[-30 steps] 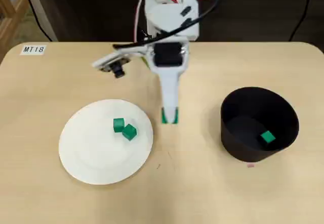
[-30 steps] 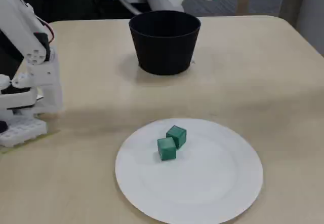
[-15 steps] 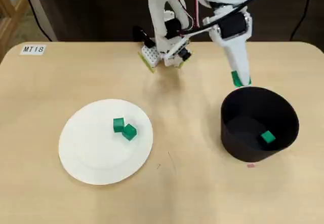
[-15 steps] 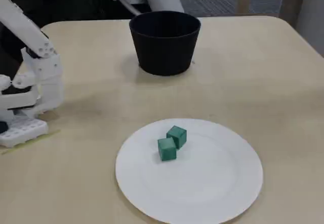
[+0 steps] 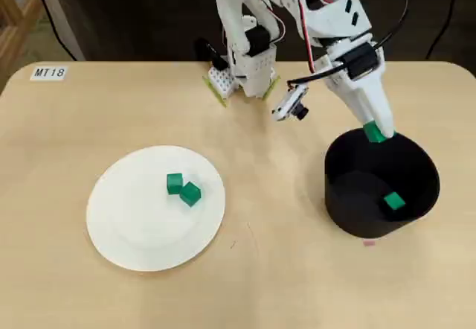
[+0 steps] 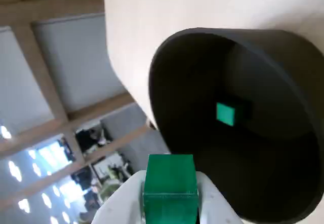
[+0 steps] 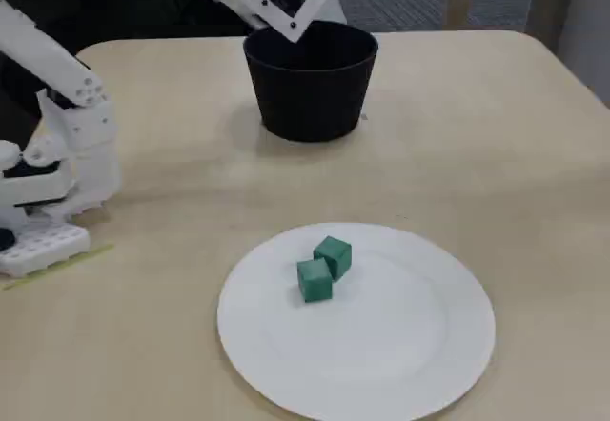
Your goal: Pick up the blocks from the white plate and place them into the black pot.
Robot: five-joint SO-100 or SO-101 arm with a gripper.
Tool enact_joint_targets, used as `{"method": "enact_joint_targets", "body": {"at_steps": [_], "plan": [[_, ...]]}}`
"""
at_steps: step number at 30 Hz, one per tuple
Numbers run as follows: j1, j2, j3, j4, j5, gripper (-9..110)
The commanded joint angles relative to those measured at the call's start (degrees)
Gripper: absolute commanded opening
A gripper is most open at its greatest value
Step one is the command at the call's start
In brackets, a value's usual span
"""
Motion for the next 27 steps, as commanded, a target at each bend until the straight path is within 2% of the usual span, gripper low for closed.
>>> {"method": "enact_joint_targets", "body": {"at_steps": [1, 14, 23, 27], "plan": [[-0.09, -2.29, -0.62, -0.62, -3.34, -2], [0.44, -9.4, -7.03, 4.39, -11.78, -2], [-0.53, -24.43, -31.11, 17.58, -19.25, -2], [-0.53, -33.75, -45.97, 27.77, -21.8, -2]]}}
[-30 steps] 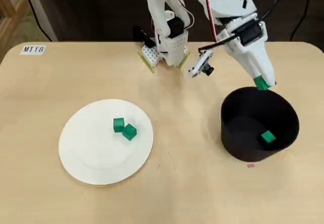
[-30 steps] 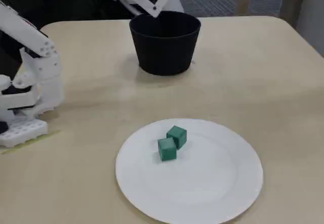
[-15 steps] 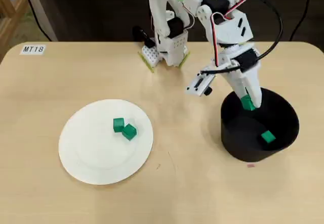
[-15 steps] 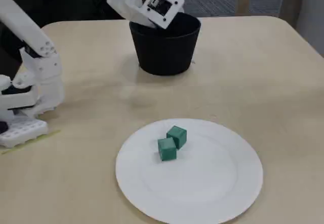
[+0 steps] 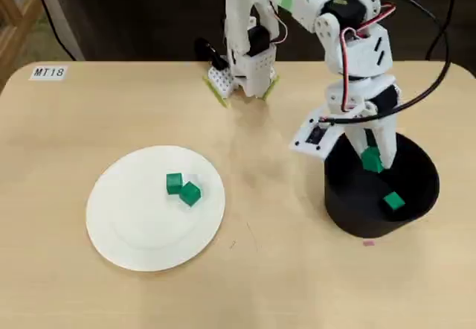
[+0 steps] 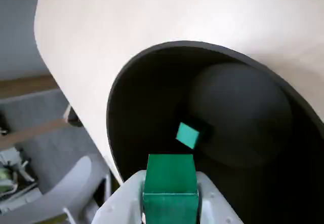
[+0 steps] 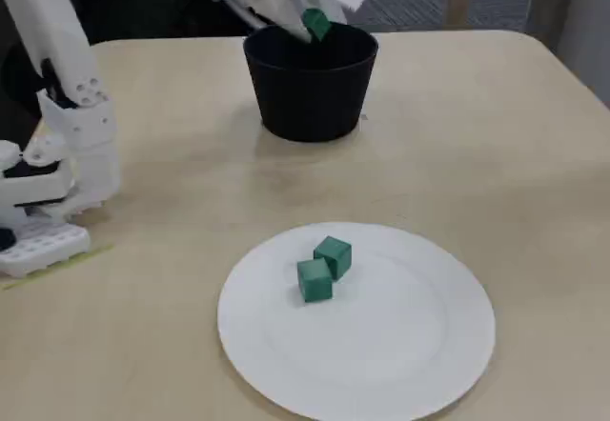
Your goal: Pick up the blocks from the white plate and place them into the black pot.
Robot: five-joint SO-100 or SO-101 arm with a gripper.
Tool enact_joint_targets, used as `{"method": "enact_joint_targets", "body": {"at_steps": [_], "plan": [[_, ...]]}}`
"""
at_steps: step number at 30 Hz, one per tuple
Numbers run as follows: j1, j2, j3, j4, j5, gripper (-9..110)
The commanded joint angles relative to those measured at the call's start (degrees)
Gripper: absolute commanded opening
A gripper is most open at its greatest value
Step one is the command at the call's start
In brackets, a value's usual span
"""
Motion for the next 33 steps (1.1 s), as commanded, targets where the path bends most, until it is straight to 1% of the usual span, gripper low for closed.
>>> {"method": "enact_joint_targets", "body": {"at_steps": [1, 3, 5, 6, 8, 10, 11, 16, 19, 22, 25, 30, 33], "plan": [[-0.62, -4.22, -14.24, 7.56, -1.58, -2], [-0.62, -5.1, -15.73, 8.79, -1.67, -2], [-0.62, -4.39, -15.64, 9.93, -3.16, 20], [-0.62, -4.31, -15.73, 10.63, -3.34, 26], [-0.35, -3.96, -15.73, 11.43, -3.52, 30], [-0.18, -3.78, -15.73, 11.95, -3.6, 31], [-0.18, -3.78, -15.73, 12.04, -3.6, 31], [1.93, -1.76, -15.82, 13.1, -3.43, -2], [8.7, 2.29, -16.26, 18.54, -4.13, -2], [19.95, 7.38, -15.64, 24.17, -4.57, -2], [31.55, 11.34, -13.8, 28.3, -7.65, -2], [48.34, 19.69, -0.7, 27.69, -11.34, -2], [54.67, 22.94, 6.77, 25.05, -13.97, -2]]}}
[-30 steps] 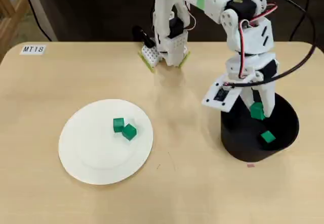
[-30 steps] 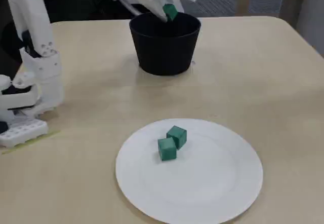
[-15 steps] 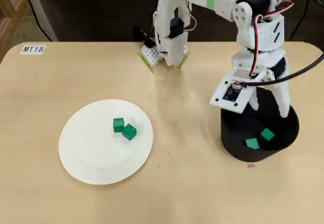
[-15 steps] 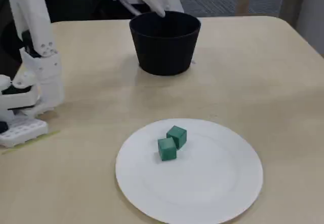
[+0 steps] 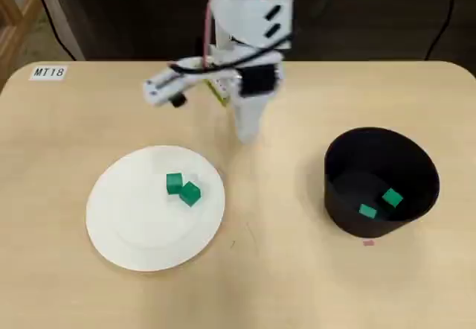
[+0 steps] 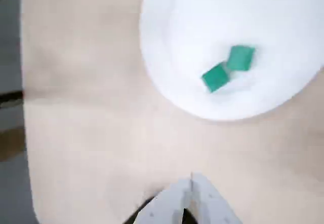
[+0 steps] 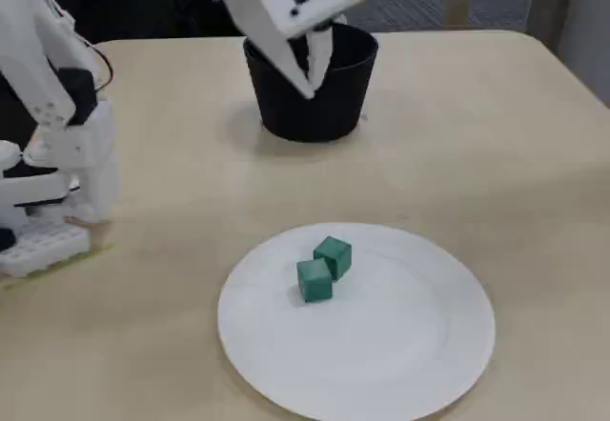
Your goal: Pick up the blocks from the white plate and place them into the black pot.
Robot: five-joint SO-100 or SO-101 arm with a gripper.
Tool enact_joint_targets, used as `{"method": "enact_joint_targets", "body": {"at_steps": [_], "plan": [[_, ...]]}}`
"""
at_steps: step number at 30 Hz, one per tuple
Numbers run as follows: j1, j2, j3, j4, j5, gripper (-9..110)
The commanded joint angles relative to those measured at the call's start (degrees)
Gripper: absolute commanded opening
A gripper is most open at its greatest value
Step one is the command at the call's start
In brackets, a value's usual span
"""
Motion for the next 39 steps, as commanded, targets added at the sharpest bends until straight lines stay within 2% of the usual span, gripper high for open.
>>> {"method": "enact_joint_targets", "body": {"at_steps": [1, 10, 14, 23, 29, 33, 39], "plan": [[6.33, 4.39, 6.59, -2.64, -2.81, -2], [8.0, 11.07, 24.35, -13.8, -6.33, -2], [6.24, 14.85, 28.74, -18.46, 1.05, -2], [-0.88, 9.67, 27.16, -20.04, 22.59, -2], [-0.26, 6.06, 26.98, -21.01, 28.04, -2], [0.53, 3.6, 26.81, -22.32, 27.69, 21], [3.25, -1.85, 26.1, -25.14, 29.88, 27]]}}
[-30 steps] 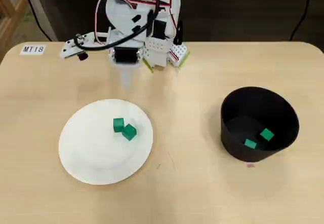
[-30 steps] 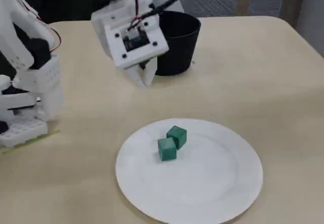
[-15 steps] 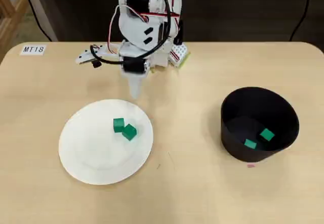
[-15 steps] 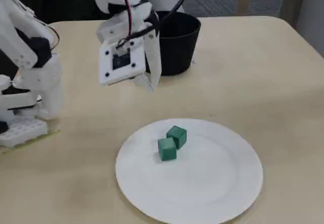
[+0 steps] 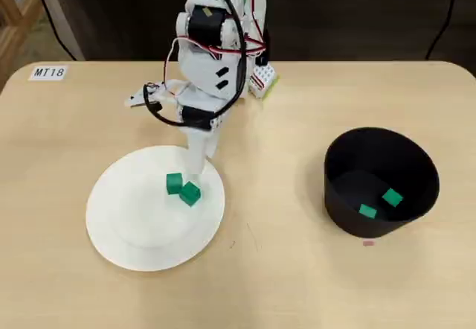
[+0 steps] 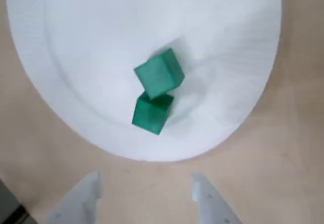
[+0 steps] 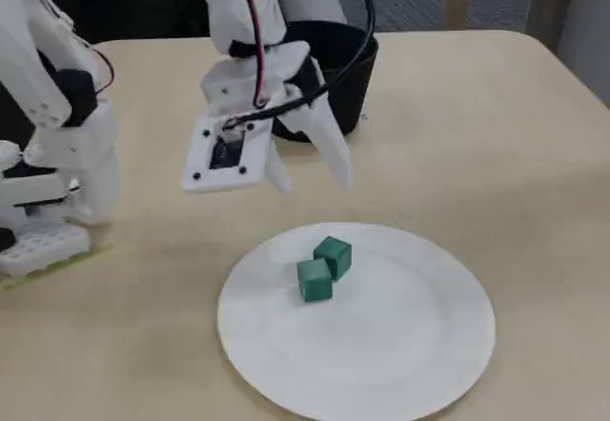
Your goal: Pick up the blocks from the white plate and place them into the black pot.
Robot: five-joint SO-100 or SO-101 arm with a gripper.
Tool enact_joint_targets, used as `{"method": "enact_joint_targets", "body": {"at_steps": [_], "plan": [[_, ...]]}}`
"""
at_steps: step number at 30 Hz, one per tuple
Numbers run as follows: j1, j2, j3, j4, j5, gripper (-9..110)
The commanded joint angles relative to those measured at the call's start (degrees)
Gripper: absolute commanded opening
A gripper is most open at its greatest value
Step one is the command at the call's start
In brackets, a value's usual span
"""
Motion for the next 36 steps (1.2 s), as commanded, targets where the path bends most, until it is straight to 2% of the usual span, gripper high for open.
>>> {"method": "enact_joint_targets", "body": {"at_steps": [1, 10, 36], "plan": [[1.32, -2.46, -2.9, -1.49, 0.97, 27], [3.52, -8.88, -5.36, -5.01, 2.9, 31], [2.37, -22.32, -10.99, -10.9, 5.45, 32]]}}
